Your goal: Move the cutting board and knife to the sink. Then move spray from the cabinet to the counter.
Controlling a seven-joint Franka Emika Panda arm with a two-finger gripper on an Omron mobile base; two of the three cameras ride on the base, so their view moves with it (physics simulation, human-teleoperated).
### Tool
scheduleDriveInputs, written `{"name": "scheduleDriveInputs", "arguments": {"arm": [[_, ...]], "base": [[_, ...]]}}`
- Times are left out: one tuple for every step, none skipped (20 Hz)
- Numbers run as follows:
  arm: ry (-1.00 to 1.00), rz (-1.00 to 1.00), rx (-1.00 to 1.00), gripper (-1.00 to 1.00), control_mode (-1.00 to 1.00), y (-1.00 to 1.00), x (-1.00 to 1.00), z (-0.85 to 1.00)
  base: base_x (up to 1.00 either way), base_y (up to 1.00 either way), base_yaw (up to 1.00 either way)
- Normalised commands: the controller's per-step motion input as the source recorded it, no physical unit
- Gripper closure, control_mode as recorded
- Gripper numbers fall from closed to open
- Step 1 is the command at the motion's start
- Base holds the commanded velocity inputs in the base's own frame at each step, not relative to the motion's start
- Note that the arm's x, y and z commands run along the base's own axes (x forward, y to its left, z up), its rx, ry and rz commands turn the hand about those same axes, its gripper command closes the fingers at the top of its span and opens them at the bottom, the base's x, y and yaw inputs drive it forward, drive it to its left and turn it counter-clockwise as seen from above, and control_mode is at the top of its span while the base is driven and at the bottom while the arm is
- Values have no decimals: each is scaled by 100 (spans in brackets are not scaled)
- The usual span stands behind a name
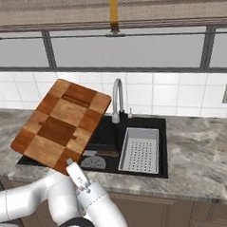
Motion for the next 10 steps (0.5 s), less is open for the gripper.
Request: {"name": "scheduleDriveInputs", "arguments": {"arm": [[0,0,0,100,100,0,0,0],[0,0,0,100,100,0,0,0],[0,0,0,100,100,0,0,0],[0,0,0,100,100,0,0,0],[0,0,0,100,100,0,0,0],[0,0,0,100,100,0,0,0],[0,0,0,100,100,0,0,0],[0,0,0,100,100,0,0,0],[0,0,0,100,100,0,0,0],[0,0,0,100,100,0,0,0]], "base": [[46,-1,25],[65,-4,23],[64,-9,20],[62,-9,13],[72,-13,9],[87,-13,6],[92,-15,7],[94,-17,11],[87,-17,14],[84,-21,19]]}}
